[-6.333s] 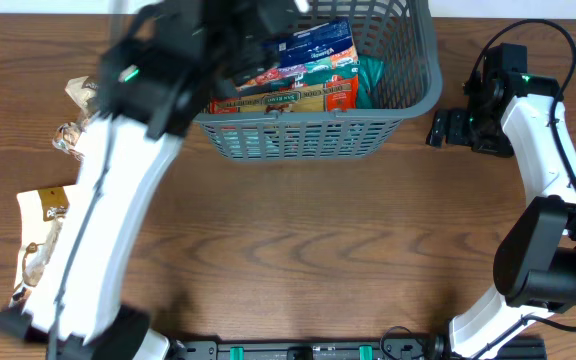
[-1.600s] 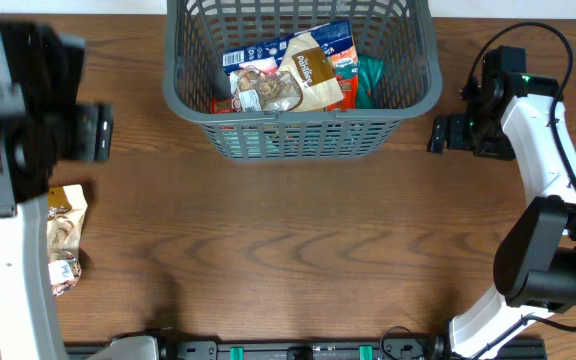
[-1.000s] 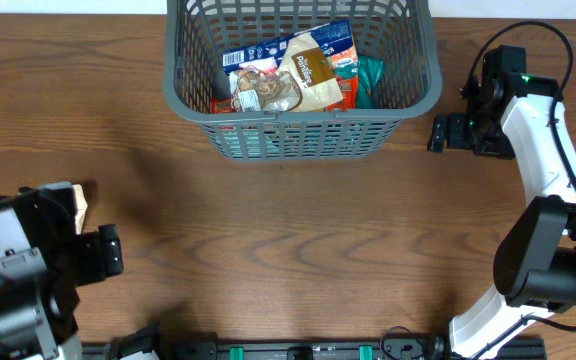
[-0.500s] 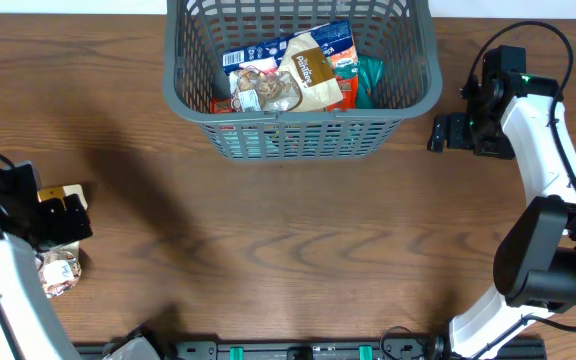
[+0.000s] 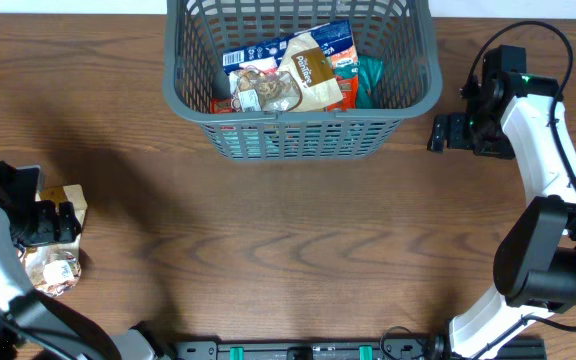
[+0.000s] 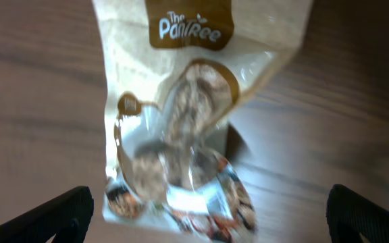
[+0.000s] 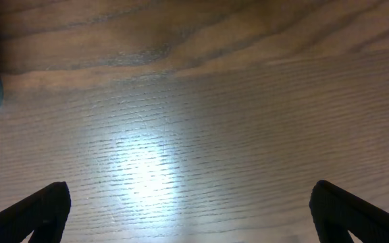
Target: Pack container
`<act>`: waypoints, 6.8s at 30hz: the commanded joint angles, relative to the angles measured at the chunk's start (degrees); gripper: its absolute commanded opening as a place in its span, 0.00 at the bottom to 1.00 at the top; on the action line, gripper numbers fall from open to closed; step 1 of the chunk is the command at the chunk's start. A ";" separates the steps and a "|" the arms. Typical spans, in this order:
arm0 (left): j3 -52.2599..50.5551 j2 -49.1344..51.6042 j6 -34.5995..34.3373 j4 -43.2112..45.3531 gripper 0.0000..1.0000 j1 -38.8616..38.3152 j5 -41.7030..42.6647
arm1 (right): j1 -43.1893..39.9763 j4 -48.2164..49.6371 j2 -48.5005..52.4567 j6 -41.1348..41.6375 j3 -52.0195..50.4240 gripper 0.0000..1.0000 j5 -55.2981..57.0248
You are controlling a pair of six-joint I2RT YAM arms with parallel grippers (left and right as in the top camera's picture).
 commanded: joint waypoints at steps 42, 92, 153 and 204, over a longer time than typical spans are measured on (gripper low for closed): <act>0.42 16.65 -5.62 11.43 0.06 0.98 5.81 | -0.15 -0.68 -0.11 1.86 0.04 0.99 0.63; 57.57 34.10 23.50 8.57 0.06 -63.60 5.95 | -0.13 -1.73 -0.11 1.46 0.04 0.99 0.59; -19.67 -46.73 -13.53 24.17 0.99 -40.81 9.75 | 12.68 4.76 -52.96 4.13 -25.05 0.99 1.07; -35.43 -62.05 -13.57 30.56 0.99 -42.21 9.75 | 13.79 12.98 -103.41 3.61 -61.42 0.99 2.36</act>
